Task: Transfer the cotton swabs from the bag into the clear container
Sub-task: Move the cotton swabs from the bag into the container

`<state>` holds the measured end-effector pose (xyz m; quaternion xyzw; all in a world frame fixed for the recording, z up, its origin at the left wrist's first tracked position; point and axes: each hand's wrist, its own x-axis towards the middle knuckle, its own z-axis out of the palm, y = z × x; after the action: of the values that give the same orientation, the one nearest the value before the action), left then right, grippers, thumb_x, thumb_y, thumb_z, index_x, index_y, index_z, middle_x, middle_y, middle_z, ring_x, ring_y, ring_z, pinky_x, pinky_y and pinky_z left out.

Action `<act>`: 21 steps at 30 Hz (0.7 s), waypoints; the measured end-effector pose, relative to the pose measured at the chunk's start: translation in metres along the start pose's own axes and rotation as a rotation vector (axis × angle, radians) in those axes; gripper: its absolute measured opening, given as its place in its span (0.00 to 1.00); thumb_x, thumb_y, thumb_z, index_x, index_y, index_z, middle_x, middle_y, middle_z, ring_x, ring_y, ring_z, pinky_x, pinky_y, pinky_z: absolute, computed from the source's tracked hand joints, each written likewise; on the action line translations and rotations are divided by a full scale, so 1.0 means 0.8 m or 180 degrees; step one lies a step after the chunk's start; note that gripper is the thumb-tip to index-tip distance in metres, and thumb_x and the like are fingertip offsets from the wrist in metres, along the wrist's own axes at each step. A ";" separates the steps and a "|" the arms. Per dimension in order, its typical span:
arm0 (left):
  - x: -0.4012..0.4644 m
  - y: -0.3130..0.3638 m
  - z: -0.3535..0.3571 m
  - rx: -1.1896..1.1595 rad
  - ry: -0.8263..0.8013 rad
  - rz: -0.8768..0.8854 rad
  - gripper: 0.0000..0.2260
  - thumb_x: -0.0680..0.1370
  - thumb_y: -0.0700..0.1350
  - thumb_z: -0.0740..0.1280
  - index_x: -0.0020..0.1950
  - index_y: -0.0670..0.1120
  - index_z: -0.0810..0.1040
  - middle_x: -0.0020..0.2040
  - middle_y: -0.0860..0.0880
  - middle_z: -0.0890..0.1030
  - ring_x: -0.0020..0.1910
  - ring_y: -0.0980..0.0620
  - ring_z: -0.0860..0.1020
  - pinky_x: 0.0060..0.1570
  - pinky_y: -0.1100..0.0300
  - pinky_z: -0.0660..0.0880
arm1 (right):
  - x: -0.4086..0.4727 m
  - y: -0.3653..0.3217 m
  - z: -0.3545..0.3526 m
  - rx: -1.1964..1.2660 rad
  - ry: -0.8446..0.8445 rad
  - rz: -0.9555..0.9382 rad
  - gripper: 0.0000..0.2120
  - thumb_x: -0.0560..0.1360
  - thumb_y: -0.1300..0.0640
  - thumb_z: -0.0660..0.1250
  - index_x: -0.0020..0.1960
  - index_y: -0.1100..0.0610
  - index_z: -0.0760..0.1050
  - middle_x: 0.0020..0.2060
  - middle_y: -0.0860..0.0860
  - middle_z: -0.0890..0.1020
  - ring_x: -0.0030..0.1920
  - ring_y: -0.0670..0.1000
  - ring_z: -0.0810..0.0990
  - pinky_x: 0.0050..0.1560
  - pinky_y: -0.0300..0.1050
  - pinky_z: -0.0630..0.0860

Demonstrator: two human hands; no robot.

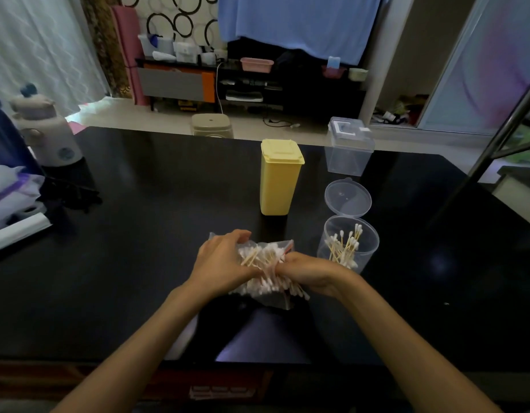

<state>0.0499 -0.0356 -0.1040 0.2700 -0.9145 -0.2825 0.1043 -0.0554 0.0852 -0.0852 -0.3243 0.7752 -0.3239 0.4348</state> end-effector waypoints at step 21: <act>0.003 0.004 -0.001 -0.0249 -0.0255 -0.0201 0.45 0.56 0.64 0.68 0.72 0.53 0.64 0.69 0.55 0.71 0.68 0.51 0.67 0.67 0.55 0.60 | 0.001 0.009 -0.008 0.0644 -0.0336 -0.0038 0.12 0.78 0.67 0.58 0.60 0.67 0.74 0.52 0.61 0.80 0.49 0.52 0.78 0.51 0.40 0.76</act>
<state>0.0471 -0.0350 -0.1018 0.2830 -0.8972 -0.3318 0.0691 -0.0632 0.0901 -0.0890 -0.2999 0.7126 -0.3855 0.5036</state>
